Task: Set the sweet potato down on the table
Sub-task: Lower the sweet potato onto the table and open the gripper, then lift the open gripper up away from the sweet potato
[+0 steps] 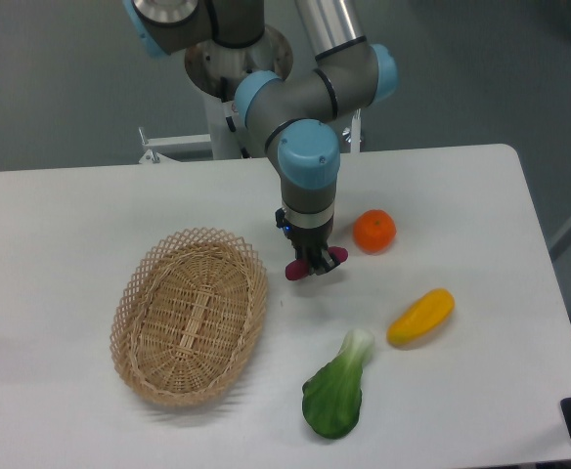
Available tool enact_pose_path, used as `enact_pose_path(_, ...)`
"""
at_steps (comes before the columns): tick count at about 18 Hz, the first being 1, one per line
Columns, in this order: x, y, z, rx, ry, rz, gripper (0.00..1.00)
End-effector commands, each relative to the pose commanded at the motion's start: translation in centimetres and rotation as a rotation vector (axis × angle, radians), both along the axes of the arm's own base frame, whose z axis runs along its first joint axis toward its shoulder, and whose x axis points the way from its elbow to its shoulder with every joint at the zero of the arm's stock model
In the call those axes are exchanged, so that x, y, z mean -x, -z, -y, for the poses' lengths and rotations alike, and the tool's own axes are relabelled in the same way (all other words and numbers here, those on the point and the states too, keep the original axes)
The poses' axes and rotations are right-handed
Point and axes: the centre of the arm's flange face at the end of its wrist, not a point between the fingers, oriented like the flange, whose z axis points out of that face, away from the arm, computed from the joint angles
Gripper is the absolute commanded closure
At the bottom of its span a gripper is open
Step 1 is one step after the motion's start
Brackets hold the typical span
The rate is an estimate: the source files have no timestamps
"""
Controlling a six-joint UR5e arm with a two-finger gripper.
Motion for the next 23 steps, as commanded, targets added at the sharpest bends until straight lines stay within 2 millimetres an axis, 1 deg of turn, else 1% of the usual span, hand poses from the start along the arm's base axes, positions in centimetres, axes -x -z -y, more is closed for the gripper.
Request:
enact_pose_path(1,0.1,-0.2,-0.1,-0.003,-0.005,-0.003,0.44)
enact_pose_path(3,0.5,-0.1,-0.3,-0.015,-0.012,-0.02,0.09)
enact_pose_path(4,0.7,0.1,-0.5,-0.026,-0.014,-0.036,0.02)
enact_pose_path(5,0.9,0.2,-0.7,-0.037,-0.019,-0.048,0.0)
enact_pose_path(7,1.0,0.3,-0.7,-0.04,-0.037,-0.05,0.0)
enact_pose_path(8,1.2,-0.1,-1.0,-0.052,-0.061,-0.056,0.0)
enact_pose_path(11,2.6,-2.6,-2.2,-0.102,-0.14,-0.096,0.0)
enact_pose_path(13,3.8,-5.4,-3.1,-0.151,-0.185,-0.135,0.0)
enact_pose_path(17,5.1,-11.1,-4.3,-0.236,-0.186,-0.211,0.0)
enact_pose_path(19,5.5,-13.8,-4.5,-0.263,-0.177,-0.257,0.0)
enact_pose_path(20,5.7,-14.7,-4.6,-0.271,-0.175,-0.27,0.0)
enact_pose_path(22,6.2,-17.5,-4.9,-0.292,-0.174,-0.295,0.0)
enact_pose_path(23,6.2,-18.2,-4.7,-0.287,-0.175,-0.287,0.0)
